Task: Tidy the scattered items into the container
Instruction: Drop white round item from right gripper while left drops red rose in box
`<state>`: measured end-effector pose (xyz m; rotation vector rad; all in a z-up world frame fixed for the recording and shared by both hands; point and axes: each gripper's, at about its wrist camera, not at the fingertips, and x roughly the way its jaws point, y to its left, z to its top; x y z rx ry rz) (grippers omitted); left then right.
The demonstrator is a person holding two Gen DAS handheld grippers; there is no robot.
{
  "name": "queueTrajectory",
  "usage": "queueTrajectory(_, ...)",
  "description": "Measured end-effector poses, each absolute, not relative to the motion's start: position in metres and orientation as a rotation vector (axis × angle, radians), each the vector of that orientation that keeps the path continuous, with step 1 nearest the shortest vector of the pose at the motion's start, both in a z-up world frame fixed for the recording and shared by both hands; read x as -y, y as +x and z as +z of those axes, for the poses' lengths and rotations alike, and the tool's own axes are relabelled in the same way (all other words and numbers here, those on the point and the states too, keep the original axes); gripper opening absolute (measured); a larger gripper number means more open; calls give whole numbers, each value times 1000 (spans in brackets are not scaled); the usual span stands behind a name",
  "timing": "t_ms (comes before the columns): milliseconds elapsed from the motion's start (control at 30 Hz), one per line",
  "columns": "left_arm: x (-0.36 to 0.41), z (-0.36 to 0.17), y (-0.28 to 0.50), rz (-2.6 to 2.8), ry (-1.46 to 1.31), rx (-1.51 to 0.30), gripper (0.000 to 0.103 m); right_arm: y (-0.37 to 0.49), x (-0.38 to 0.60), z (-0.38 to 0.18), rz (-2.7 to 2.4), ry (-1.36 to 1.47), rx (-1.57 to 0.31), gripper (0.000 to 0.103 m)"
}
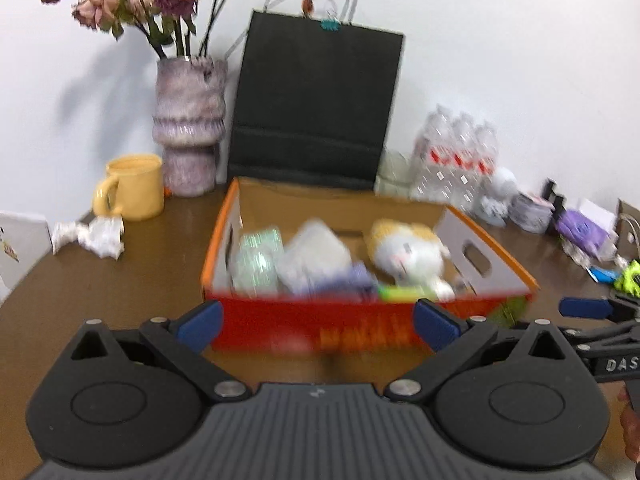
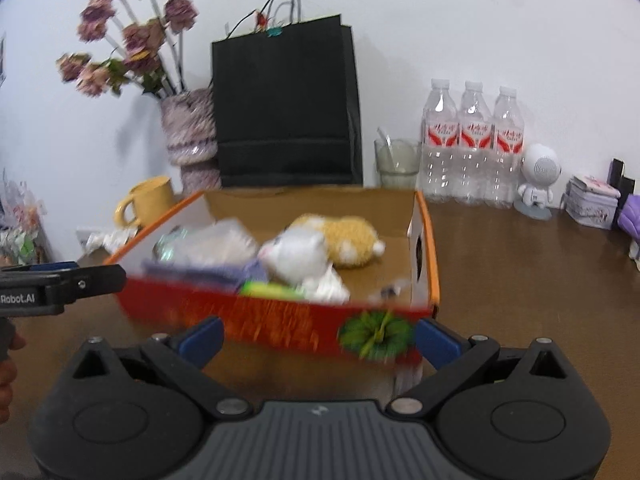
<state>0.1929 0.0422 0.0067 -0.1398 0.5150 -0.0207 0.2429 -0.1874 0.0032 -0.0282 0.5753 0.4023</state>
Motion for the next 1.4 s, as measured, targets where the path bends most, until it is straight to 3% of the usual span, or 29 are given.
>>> queueTrajectory(400,-28,-27,143,-85,-114,-572,99,180,184,-41,392,-103,-656,93)
queueTrajectory(533,-27,-36,145,-102,-136,-596,83,181,179,-46,390,-112,-665,89)
queueTrajectory(600,-27,-41,148,-108,-158,-617,69,185,177,-49,388,-111,-679,84)
queueTrajectory(633,-28,-43,148,-116,-174,-625,65,186,175,-51,393,-108,-687,80)
queueTrajectory(700,-30,-45,148,-136,-198,-634,45,187,174,-53,407,-109,-701,70)
queueTrajectory(733,-30,-45,148,-144,-207,-636,43,186,173,-54,407,-119,-693,57)
queueTrajectory(767,-31,-46,147,-145,-214,-636,39,185,172,-54,405,-125,-685,35)
queueTrajectory(800,-31,-46,146,-141,-218,-634,38,184,174,-53,415,-113,-680,23)
queueTrajectory(1400,-39,-30,130,-127,-236,-556,37,175,188,-39,423,-36,-613,23)
